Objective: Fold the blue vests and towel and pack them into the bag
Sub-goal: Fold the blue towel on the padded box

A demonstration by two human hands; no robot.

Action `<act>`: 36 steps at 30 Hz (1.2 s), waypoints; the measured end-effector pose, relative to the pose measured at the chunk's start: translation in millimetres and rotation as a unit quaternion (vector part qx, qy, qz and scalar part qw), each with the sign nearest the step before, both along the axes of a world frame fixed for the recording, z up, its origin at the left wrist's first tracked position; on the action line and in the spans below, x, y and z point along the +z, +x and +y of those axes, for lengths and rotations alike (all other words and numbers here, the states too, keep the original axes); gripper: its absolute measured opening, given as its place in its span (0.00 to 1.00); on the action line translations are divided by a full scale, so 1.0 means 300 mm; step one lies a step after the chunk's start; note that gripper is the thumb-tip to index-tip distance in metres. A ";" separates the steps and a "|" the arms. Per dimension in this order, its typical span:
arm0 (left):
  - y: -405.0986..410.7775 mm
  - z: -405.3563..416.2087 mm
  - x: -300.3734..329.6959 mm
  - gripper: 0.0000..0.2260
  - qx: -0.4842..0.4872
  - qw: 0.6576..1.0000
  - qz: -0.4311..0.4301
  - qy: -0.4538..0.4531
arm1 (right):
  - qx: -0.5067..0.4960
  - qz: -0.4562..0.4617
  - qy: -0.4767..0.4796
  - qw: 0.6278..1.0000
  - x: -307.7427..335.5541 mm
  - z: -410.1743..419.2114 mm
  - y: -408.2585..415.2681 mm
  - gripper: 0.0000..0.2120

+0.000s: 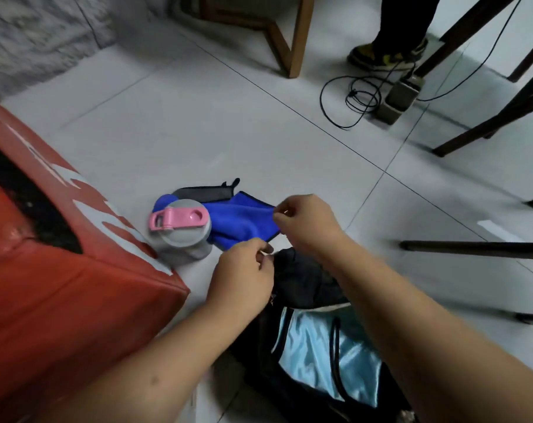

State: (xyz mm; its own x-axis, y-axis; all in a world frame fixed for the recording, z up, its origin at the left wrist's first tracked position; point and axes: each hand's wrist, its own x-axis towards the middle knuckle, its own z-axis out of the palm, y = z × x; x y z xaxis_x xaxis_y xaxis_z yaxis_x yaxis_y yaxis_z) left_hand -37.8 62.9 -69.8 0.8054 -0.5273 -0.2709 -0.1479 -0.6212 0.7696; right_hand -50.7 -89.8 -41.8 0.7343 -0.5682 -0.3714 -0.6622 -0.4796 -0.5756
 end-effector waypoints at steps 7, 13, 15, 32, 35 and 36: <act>0.151 0.026 -0.122 0.09 0.245 0.942 0.221 -0.055 | 0.298 0.271 -0.089 0.911 -0.476 0.091 0.227 0.20; 0.197 0.048 -0.142 0.16 0.277 0.927 0.235 -0.093 | 0.284 0.254 -0.100 0.919 -0.527 0.135 0.243 0.17; 0.187 0.045 -0.136 0.17 0.279 0.924 0.247 -0.087 | 0.247 0.225 -0.063 0.940 -0.491 0.122 0.225 0.10; 0.238 -0.023 0.463 0.06 0.124 0.969 -0.006 -0.214 | 0.139 -0.242 0.059 0.958 0.638 0.043 0.183 0.19; 0.277 0.031 0.676 0.08 0.126 0.964 -0.074 -0.224 | 0.121 -0.302 0.091 0.941 0.852 0.104 0.211 0.13; 0.291 0.060 0.750 0.08 0.133 0.959 -0.099 -0.230 | 0.131 -0.316 0.087 0.936 0.928 0.130 0.226 0.12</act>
State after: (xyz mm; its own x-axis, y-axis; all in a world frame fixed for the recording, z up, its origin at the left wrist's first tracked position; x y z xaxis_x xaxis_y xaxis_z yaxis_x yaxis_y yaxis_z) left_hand 49.5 80.9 155.1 0.9398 -0.3221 0.1137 -0.2029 -0.2585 0.9445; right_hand 17.0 -50.7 236.7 0.9439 -0.3100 0.1136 -0.0362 -0.4393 -0.8976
